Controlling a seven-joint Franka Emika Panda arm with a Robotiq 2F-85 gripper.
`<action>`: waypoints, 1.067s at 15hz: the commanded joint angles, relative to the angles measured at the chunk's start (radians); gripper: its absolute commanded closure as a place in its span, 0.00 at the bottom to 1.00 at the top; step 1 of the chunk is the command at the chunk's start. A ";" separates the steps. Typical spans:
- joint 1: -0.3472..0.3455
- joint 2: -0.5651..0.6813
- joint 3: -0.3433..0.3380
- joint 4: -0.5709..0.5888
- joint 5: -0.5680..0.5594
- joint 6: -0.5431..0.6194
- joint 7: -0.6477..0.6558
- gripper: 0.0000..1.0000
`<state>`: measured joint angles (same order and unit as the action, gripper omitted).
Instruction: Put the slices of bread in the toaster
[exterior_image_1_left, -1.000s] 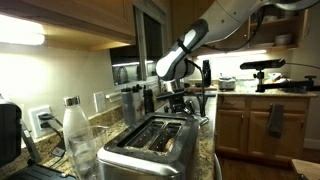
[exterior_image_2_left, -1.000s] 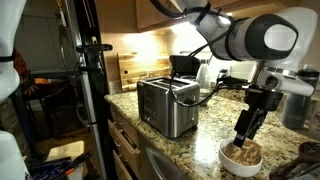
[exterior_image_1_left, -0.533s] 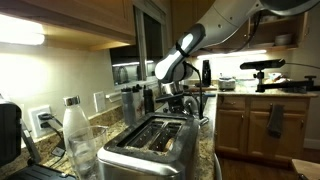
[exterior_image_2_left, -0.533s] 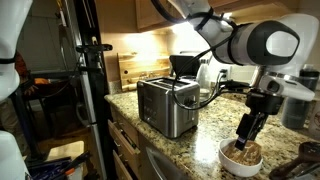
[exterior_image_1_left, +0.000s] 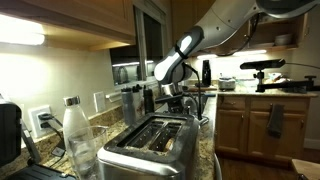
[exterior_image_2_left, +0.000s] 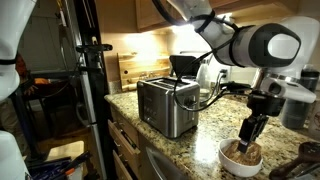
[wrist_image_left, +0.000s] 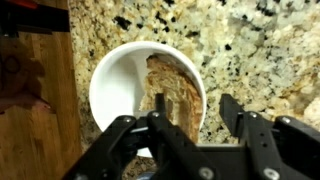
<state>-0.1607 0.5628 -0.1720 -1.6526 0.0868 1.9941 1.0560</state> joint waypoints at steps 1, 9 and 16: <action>-0.002 0.010 -0.009 0.018 0.022 -0.008 -0.029 0.43; -0.003 0.007 -0.015 0.024 0.019 -0.012 -0.031 0.53; 0.003 -0.010 -0.022 0.016 0.008 -0.013 -0.023 0.62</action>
<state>-0.1609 0.5634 -0.1803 -1.6405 0.0867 1.9933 1.0516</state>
